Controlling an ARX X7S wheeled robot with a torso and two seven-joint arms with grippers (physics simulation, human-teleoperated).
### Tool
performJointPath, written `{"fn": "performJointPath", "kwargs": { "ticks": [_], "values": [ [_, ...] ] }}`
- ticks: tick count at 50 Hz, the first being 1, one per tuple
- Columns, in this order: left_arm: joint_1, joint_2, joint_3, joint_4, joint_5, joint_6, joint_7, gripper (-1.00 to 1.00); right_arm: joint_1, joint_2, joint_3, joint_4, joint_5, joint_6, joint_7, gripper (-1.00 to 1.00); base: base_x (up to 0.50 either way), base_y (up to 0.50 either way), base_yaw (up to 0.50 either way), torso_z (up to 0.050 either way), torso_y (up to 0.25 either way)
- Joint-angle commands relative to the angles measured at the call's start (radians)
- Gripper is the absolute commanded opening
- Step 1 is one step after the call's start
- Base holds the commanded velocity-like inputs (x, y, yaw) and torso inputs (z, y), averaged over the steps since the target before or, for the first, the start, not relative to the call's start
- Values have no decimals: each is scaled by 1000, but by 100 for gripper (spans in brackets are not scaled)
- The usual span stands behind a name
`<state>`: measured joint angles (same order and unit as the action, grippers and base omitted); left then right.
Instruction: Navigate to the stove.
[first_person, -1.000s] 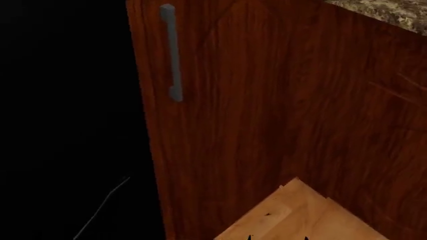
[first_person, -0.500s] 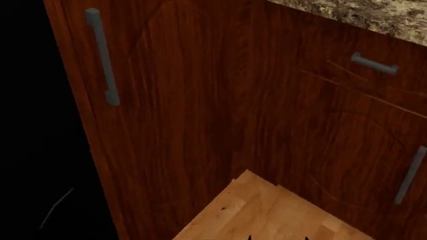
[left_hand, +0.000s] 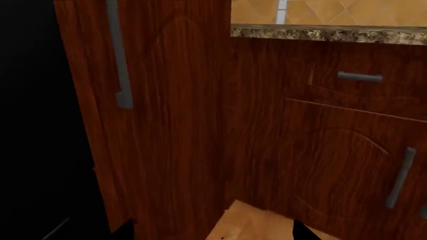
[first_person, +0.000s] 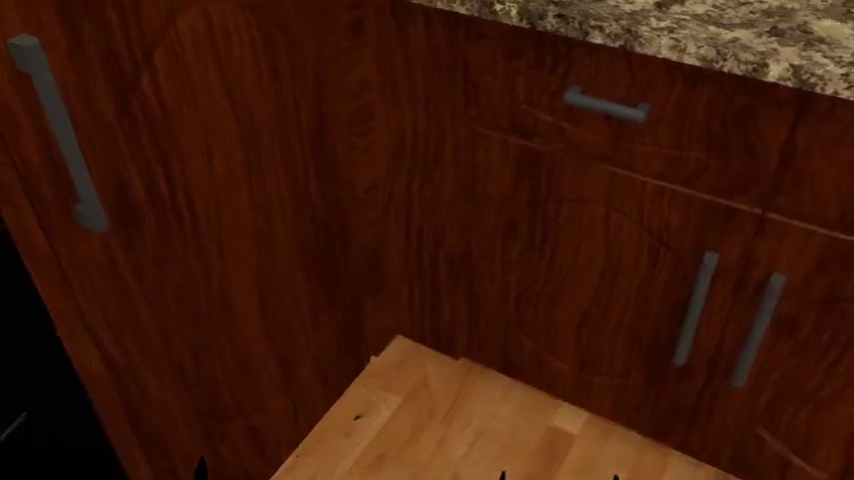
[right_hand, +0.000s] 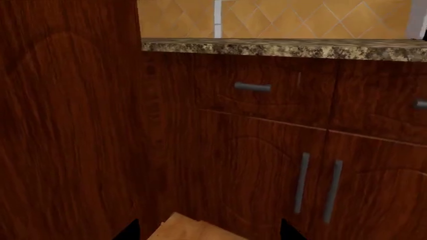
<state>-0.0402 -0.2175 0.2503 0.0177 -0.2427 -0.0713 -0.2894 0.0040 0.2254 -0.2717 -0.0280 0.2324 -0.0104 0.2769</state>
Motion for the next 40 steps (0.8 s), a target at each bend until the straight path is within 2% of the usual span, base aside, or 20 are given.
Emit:
{"fn": "performJointPath", "kwargs": {
  "ticks": [1, 40],
  "values": [
    [6, 11, -11, -4, 7, 38, 42, 100, 3, -15, 24, 2, -18, 8, -16, 100, 0, 0, -500, 0, 0],
    [2, 0, 7, -7, -6, 43, 29, 100, 5, -2, 12, 2, 1, 6, -1, 100, 0, 0, -500, 0, 0]
  ]
}}
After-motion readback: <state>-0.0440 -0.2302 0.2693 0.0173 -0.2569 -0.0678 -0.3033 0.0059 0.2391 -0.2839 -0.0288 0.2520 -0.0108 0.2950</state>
